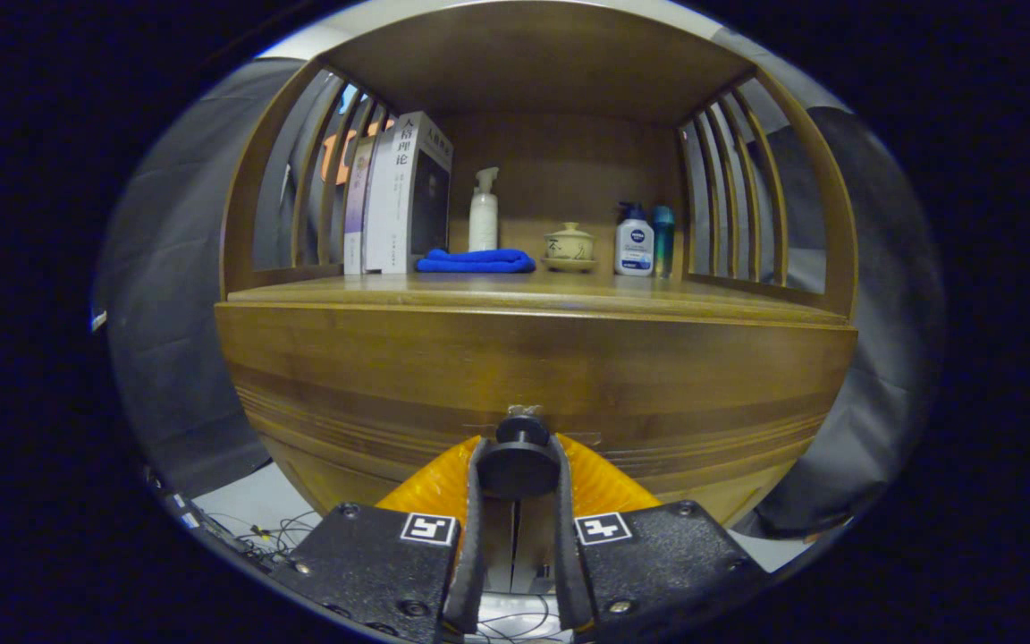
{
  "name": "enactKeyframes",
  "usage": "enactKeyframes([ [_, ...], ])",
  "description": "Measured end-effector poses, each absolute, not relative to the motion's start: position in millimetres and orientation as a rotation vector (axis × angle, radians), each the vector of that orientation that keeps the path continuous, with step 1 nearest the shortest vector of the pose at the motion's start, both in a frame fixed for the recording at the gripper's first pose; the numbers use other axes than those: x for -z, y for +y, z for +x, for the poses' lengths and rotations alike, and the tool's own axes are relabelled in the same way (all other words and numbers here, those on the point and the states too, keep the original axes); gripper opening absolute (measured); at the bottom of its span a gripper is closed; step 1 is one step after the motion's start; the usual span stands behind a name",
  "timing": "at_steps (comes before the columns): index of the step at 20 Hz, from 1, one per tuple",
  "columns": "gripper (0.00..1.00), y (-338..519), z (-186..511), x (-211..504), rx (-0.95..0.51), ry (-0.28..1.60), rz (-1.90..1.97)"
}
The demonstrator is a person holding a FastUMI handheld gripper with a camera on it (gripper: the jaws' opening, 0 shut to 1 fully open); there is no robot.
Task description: Pull open the drawer, take out the items inside it, and place them on the countertop above the cabinet.
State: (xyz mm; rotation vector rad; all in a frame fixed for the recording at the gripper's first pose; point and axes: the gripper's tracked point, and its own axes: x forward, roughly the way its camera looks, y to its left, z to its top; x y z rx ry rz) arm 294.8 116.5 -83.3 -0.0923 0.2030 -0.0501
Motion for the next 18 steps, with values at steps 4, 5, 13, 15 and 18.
enactKeyframes([
  [4,0.36,118.0,290.5,82.7,0.046,0.201,-0.095],
  [5,0.36,116.2,286.7,84.6,0.044,0.200,-0.093],
  [13,0.35,121.8,223.2,89.3,0.024,0.215,-0.086],
  [15,0.36,123.7,207.5,90.3,0.019,0.215,-0.077],
  [18,0.35,126.2,190.4,92.3,0.016,0.229,-0.052],
])
